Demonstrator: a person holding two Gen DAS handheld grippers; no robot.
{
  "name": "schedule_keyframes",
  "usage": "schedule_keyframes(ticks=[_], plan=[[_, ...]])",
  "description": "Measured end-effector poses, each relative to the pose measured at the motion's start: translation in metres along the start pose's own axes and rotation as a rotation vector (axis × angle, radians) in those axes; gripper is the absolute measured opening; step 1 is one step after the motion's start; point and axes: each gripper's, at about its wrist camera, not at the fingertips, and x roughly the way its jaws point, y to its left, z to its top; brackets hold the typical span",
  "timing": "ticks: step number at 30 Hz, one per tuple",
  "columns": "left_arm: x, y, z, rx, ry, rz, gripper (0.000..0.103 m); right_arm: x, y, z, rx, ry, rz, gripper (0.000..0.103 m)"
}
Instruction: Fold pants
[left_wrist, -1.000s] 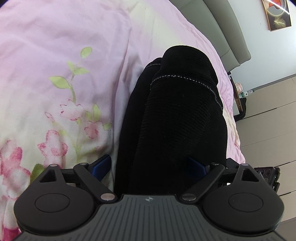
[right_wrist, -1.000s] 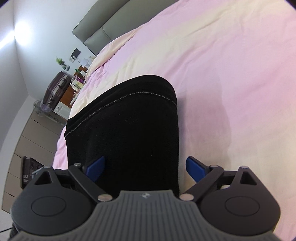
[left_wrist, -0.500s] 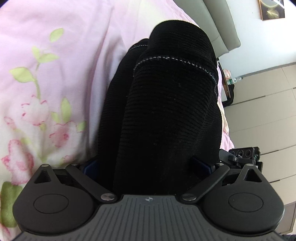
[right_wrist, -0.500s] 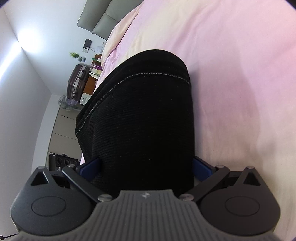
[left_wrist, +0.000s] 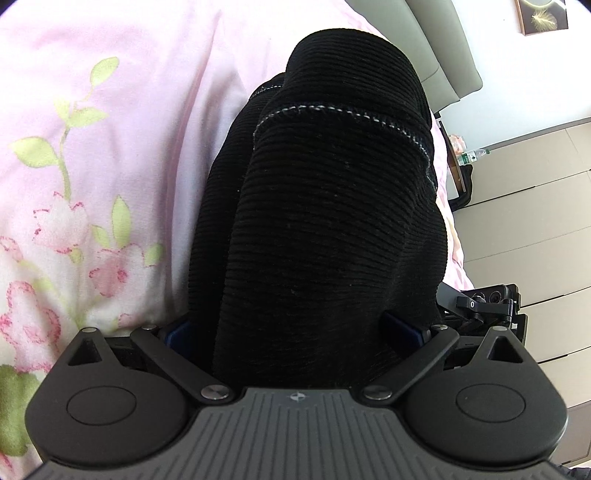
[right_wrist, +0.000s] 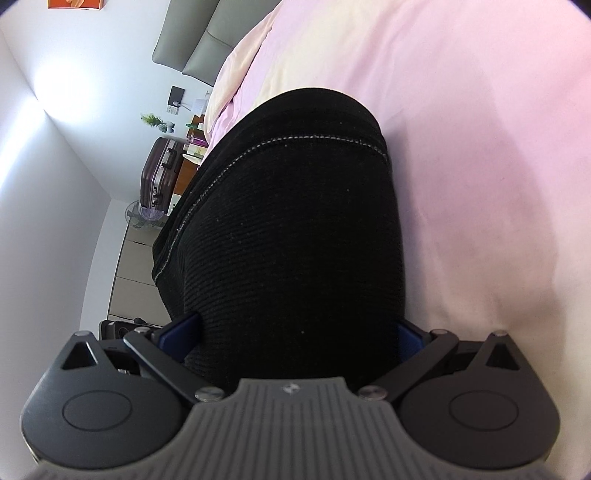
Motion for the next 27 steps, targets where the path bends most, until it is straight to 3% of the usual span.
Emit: schedule_keyframes(ticks=[16,27], plan=[[0.007,-0.008,-0.001,0.019,-0.017,0.005,0.103,-0.003,0.0,-0.002,-0.017,-0.013,-0.008,0.098],[0.0,-0.017,-0.007,0.035,-0.033,0.007,0.103,-0.012,0.007,-0.006,-0.031,-0.029,0.001,0.08]])
